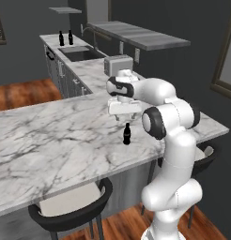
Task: Place the large bottle from the dining counter next to the other large bottle outside the sink, and place the small bottle from the dining counter next to the other small bottle inside the sink.
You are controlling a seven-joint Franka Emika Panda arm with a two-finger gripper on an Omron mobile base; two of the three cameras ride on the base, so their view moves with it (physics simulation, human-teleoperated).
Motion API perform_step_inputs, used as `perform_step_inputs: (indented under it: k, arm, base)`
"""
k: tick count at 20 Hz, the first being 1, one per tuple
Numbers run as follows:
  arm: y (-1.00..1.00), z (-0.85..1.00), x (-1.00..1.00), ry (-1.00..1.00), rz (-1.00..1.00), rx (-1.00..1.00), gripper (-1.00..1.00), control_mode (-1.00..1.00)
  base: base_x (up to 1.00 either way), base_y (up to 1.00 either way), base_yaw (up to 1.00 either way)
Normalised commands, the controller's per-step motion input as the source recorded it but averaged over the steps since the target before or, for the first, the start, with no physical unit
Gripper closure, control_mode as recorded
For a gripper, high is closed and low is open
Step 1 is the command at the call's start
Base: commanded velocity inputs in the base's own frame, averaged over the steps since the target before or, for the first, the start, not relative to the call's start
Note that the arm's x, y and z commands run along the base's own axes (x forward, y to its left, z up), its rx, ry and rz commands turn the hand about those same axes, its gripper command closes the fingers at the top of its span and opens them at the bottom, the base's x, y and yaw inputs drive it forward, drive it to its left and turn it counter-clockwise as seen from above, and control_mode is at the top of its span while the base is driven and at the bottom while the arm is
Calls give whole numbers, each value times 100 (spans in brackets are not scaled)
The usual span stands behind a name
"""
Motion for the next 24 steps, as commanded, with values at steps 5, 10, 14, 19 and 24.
perform_step_inputs:
  k: [5, 10, 14, 19, 24]
  arm:
    - [-6, -2, -10, -13, 0, 4, -100, -100]
    - [0, 0, -16, -12, 0, 2, -100, -100]
    - [0, -4, -15, 0, 0, 0, -100, -100]
    - [0, -6, -26, 0, 0, 0, -100, -100]
    - [0, 0, 5, 0, 0, 0, -100, -100]
  base:
    - [0, 0, 0]
    - [0, 0, 0]
    - [0, 0, 0]
    - [0, 0, 0]
    - [0, 0, 0]
